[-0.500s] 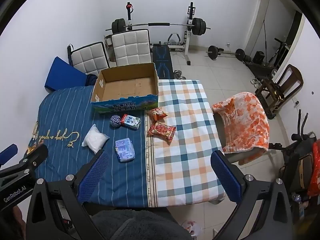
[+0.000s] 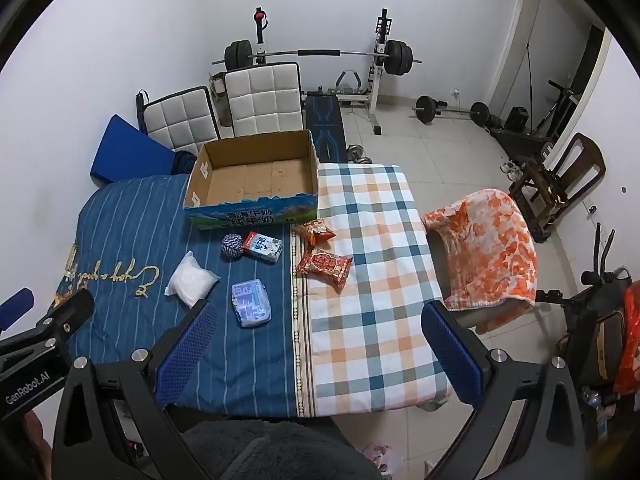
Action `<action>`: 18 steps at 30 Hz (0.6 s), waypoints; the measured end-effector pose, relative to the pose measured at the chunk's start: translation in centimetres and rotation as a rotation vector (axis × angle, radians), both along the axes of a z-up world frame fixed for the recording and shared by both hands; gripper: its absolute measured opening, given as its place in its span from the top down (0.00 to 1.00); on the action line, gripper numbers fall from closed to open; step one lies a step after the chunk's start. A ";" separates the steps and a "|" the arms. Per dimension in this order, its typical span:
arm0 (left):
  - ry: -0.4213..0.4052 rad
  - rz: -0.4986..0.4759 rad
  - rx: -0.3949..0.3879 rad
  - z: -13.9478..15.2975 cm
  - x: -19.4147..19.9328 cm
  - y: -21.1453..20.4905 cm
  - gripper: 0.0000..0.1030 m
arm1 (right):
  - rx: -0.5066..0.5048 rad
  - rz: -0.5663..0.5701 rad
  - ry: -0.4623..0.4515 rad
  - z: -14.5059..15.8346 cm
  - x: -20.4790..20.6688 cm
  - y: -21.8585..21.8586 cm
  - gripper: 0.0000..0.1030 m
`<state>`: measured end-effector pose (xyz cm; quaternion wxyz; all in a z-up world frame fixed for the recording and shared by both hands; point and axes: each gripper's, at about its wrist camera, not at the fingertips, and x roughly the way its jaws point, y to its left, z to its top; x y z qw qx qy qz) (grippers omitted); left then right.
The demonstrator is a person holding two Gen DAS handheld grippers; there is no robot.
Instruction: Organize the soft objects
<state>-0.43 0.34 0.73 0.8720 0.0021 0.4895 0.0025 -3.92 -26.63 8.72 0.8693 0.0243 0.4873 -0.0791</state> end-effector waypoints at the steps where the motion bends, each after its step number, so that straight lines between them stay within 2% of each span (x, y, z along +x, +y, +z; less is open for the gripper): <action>1: 0.002 0.000 -0.001 0.0 0.1 0.2 0.00 | 0.002 0.000 0.001 0.2 0.5 0.2 0.00; 18: 0.002 0.007 -0.002 0.1 0.1 1.1 0.00 | 0.005 0.005 -0.007 1.0 0.9 0.6 0.00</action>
